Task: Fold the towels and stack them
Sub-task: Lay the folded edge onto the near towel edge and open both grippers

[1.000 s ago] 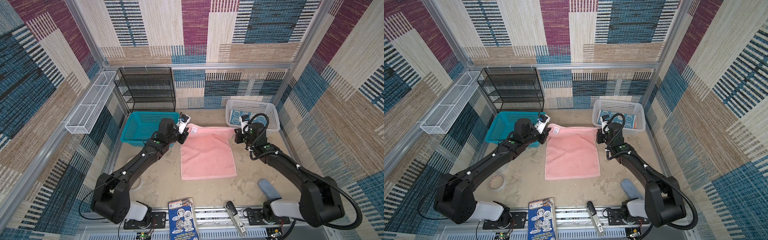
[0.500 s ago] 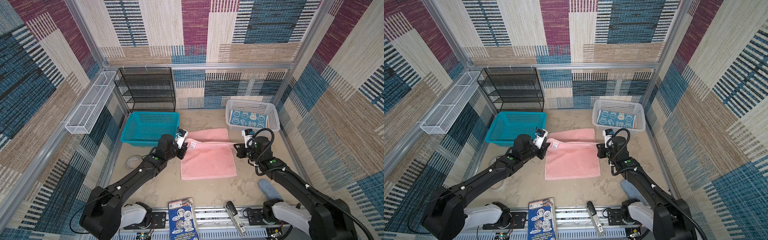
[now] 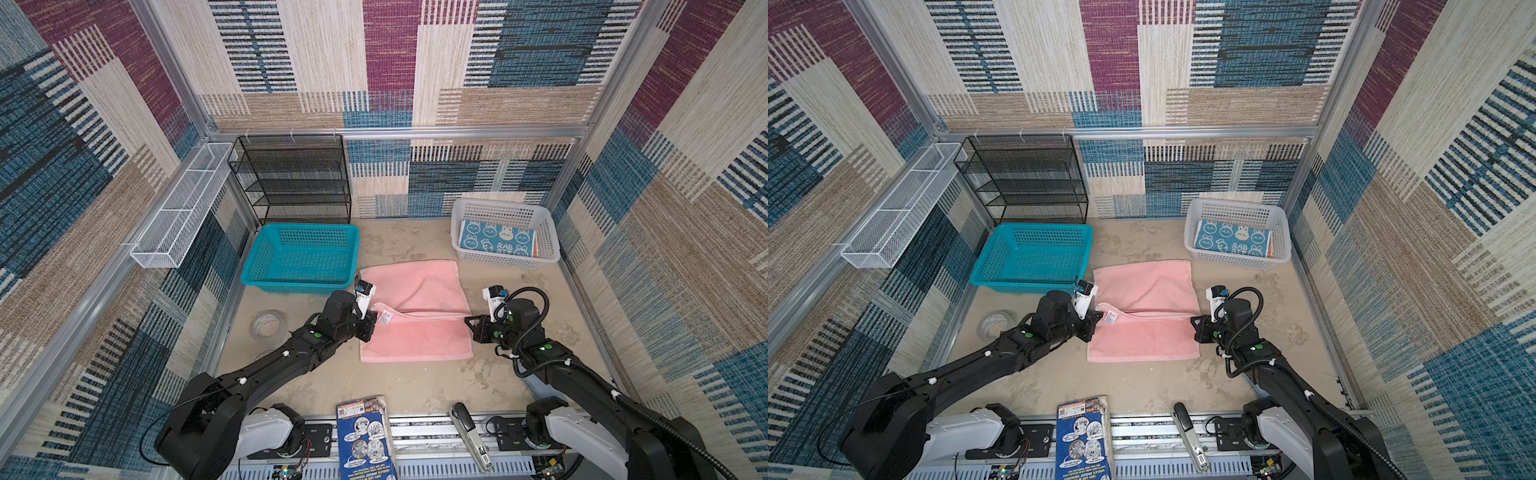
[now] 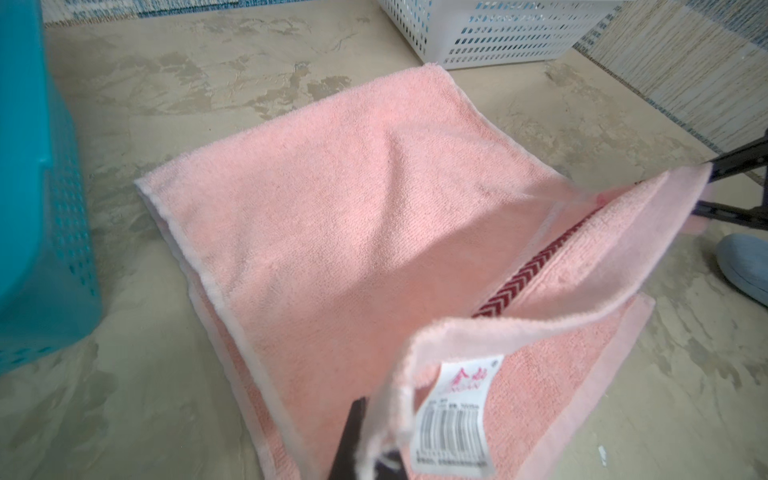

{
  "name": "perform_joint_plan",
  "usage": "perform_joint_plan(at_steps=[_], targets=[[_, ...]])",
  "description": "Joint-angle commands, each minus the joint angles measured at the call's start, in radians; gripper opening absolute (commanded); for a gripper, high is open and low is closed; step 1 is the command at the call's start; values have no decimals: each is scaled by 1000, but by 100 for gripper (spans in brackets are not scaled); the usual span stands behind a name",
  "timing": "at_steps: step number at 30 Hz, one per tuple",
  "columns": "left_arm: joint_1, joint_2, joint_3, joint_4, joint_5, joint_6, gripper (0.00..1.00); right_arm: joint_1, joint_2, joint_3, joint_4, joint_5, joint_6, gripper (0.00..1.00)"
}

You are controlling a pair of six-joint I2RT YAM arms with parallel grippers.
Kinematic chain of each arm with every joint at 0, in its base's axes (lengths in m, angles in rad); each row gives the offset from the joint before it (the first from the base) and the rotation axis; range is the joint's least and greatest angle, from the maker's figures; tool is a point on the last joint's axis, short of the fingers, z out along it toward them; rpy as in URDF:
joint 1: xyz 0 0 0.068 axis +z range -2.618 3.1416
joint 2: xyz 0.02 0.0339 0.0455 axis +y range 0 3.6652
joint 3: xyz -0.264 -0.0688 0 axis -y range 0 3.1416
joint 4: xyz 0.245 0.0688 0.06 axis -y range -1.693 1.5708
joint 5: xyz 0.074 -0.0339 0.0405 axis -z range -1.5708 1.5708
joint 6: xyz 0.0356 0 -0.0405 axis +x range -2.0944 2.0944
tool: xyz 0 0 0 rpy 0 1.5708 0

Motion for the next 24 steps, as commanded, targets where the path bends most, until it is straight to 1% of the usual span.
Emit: perform_joint_plan(at_steps=[1, 4, 9, 12, 17, 20, 24], targets=[[-6, -8, -26, 33, -32, -57, 0, 24, -4, -26, 35, -19, 46, 0], [-10, -6, -51, 48, -30, -65, 0, 55, 9, -49, 44, -5, 63, 0], [-13, -11, -90, 70, -43, -71, 0, 103, 57, -74, 61, 0, 83, 5], [-13, -24, -108, 70, -32, -69, 0, 114, 74, -83, 60, -10, 87, 11], [-14, -84, -140, 70, -19, -70, 3, 118, 47, -94, 46, -39, 87, 23], [-14, -122, -154, 70, -15, -84, 7, 118, 34, -95, 41, -66, 82, 30], [-14, -170, -169, 62, 0, -106, 13, 122, 23, -97, 32, -100, 69, 36]])
